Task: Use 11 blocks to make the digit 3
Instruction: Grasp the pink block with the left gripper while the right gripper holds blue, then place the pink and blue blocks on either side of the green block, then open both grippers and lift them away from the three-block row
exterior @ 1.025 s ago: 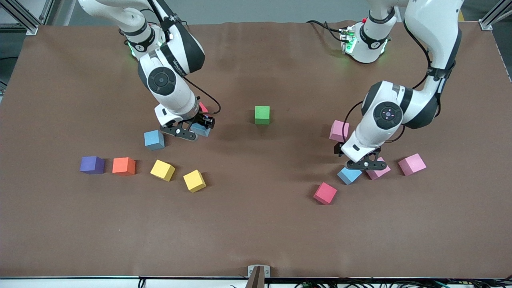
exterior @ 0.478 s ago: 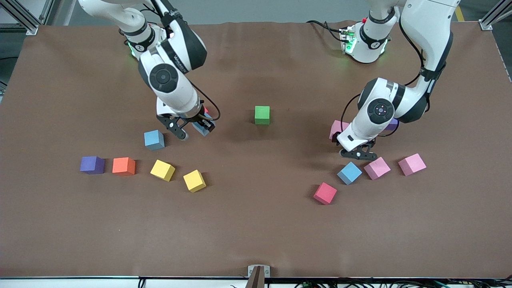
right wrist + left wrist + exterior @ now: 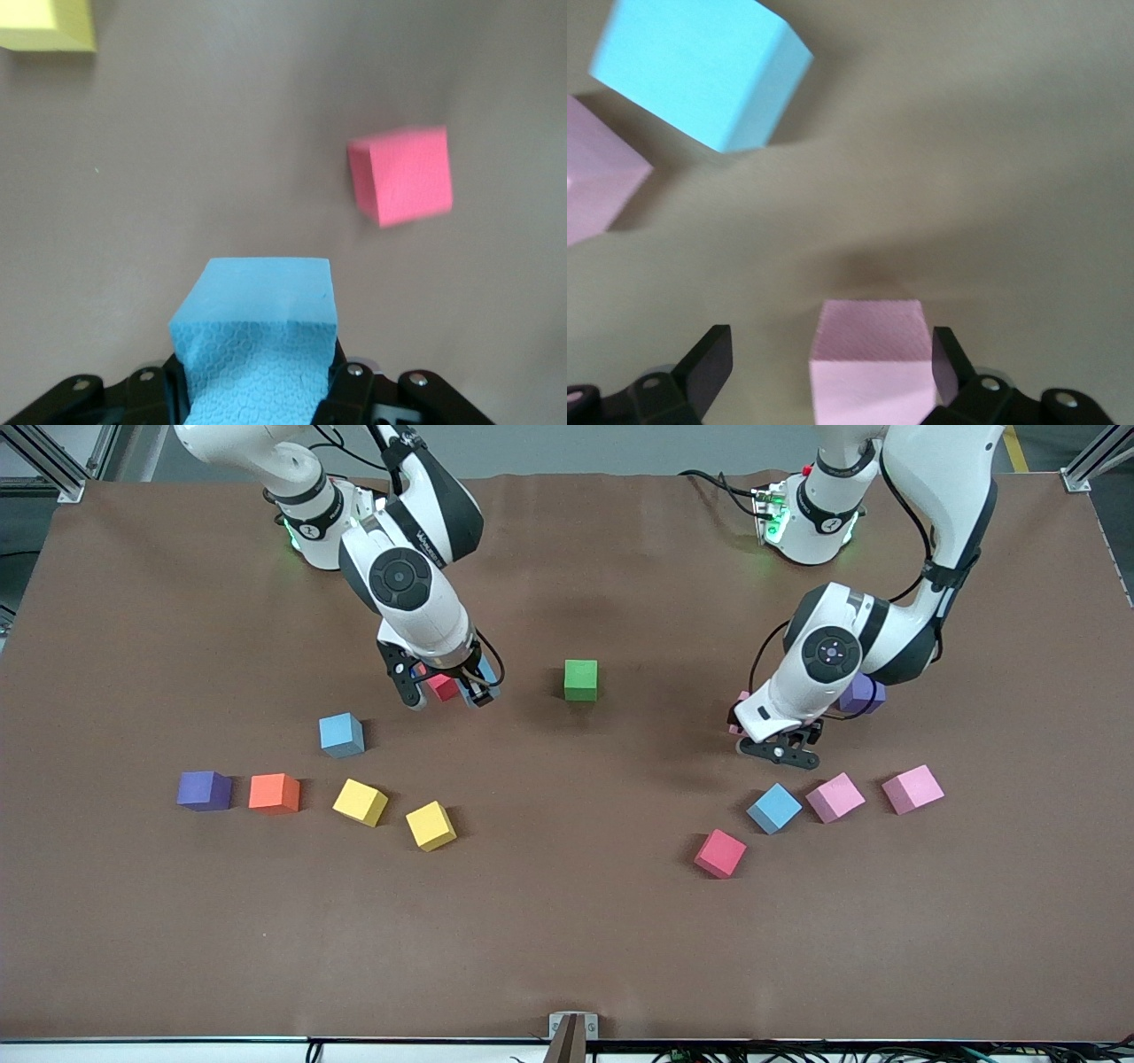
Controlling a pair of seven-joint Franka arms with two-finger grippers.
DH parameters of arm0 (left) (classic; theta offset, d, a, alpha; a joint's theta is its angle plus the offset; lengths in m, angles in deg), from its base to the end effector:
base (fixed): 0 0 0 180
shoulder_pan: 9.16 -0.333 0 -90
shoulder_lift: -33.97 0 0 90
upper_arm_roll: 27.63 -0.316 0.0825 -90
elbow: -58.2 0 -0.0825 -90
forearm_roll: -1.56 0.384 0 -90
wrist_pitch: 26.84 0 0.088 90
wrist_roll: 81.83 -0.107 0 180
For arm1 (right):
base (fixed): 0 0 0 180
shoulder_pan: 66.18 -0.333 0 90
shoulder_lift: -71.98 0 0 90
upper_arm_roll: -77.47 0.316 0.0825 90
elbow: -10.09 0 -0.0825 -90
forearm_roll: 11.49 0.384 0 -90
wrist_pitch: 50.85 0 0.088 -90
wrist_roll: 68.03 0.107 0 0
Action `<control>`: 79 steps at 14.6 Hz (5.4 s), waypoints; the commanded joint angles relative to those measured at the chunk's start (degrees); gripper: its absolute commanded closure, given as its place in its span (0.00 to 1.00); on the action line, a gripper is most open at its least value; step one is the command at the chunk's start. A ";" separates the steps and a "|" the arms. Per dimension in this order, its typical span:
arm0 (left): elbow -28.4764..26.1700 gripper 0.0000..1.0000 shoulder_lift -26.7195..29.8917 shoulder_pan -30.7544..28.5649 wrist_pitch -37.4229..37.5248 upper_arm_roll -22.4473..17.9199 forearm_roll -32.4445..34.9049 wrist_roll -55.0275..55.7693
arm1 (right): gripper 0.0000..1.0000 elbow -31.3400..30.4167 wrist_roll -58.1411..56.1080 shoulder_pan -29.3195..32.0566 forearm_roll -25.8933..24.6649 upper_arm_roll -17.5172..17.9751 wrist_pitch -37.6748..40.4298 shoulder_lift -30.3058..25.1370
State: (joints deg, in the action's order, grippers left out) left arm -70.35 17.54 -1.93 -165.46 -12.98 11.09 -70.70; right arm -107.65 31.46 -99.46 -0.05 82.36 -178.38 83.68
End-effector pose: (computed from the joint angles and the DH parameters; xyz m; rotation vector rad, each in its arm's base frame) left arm 0.4943 -0.1995 0.2345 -3.0437 0.4780 0.1299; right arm 0.4517 0.3616 0.3366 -2.5605 1.7447 0.2701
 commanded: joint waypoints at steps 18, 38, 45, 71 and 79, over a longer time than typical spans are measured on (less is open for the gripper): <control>-2.51 0.89 1.67 -0.11 -4.03 5.46 -0.04 36.71 | 1.00 -9.00 16.87 -10.83 13.43 -0.40 -25.03 9.47; 6.20 0.88 -9.49 14.74 -6.75 12.76 0.66 136.51 | 0.99 -4.69 22.15 -17.17 13.26 -5.41 -26.45 14.05; 6.29 0.88 -10.46 14.75 -7.19 12.68 0.66 138.63 | 0.99 -4.69 22.41 -18.75 13.17 -6.38 -26.36 14.14; 6.99 0.78 -12.75 14.92 -10.27 13.03 4.18 137.31 | 0.00 -2.49 23.55 -20.69 13.17 -9.20 -26.10 13.35; 7.43 0.00 -12.66 15.80 -10.09 13.12 4.18 137.22 | 0.00 -2.49 23.38 -19.11 12.99 -11.57 -18.10 6.14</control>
State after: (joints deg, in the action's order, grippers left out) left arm -64.16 6.09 12.88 -175.03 0.04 13.93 66.33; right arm -108.74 54.97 -118.63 12.15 70.42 -197.09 91.58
